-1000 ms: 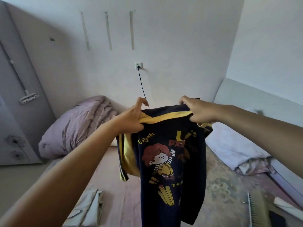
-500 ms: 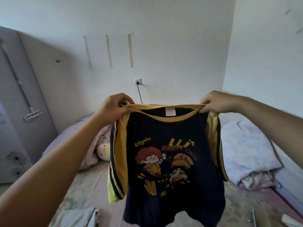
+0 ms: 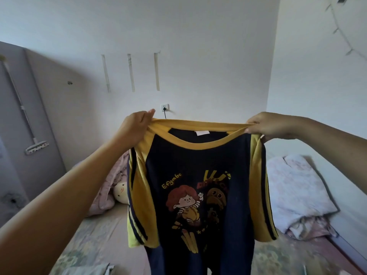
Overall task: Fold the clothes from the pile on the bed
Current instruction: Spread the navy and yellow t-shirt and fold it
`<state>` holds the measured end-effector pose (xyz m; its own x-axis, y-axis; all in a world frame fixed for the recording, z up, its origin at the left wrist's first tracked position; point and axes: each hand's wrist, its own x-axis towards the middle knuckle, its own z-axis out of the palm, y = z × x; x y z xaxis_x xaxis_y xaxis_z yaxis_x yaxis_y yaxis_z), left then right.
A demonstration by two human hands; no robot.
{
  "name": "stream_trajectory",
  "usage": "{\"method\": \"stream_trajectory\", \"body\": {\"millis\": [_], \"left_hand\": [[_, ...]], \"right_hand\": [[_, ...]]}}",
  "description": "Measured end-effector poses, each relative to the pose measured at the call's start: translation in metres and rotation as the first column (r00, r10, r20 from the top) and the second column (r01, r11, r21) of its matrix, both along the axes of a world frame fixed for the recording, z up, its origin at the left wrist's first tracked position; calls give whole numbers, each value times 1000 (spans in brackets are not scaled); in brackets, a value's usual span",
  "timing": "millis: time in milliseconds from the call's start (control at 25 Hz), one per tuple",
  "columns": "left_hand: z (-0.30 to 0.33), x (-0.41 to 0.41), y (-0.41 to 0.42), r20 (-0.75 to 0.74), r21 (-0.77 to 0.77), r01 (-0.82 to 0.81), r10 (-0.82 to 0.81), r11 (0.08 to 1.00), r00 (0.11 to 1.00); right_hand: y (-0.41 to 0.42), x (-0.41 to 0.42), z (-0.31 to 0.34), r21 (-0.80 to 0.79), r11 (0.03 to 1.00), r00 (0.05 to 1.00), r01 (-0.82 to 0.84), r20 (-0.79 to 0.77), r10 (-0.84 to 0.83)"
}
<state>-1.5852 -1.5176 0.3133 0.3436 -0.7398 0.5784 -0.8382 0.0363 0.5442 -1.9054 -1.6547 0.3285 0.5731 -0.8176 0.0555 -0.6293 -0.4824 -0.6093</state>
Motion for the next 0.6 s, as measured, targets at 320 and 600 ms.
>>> {"method": "stream_trajectory", "body": {"millis": [320, 600], "left_hand": [[7, 21, 24, -82, 134, 294, -285, 946, 955], [-25, 12, 21, -74, 20, 284, -282, 959, 957]], "right_hand": [[4, -9, -6, -303, 950, 947, 70, 318, 32], [20, -7, -42, -507, 851, 960, 134, 281, 16]]}}
